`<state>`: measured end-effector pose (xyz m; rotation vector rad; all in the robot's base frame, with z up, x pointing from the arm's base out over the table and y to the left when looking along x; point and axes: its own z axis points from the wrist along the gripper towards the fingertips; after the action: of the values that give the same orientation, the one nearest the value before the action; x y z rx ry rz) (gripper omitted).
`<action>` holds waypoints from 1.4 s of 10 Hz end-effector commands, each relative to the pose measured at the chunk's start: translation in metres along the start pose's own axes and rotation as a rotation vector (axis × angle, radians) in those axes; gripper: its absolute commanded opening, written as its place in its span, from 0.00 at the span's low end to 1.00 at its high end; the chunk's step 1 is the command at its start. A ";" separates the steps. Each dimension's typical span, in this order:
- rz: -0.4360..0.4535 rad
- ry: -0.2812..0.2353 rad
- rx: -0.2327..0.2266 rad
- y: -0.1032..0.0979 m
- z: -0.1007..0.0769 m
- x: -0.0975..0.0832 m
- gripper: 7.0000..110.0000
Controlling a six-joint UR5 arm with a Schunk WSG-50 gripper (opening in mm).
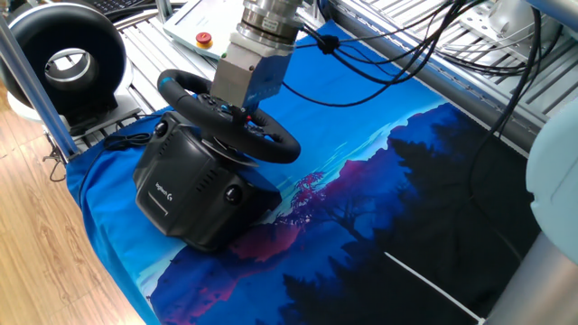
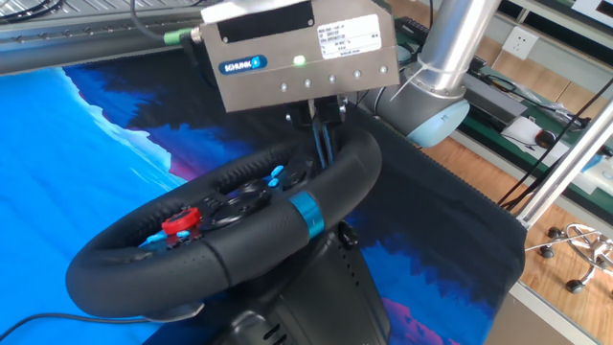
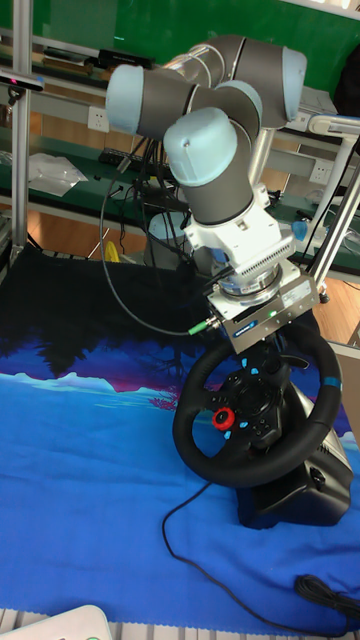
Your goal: Rotate the steering wheel 90 degrees counterclockwise
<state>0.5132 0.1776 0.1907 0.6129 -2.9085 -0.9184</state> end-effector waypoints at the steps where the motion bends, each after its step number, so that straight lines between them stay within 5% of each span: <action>1: -0.009 0.008 0.080 -0.023 0.000 0.001 0.00; 3: 0.004 0.023 0.147 -0.030 0.002 0.006 0.00; 8: 0.056 0.016 0.252 -0.005 0.014 0.019 0.00; 12: -0.014 0.028 0.182 -0.007 -0.017 0.015 0.00; 14: 0.003 0.025 0.175 -0.006 -0.016 0.014 0.00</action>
<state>0.5024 0.1600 0.1898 0.6224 -2.9942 -0.6119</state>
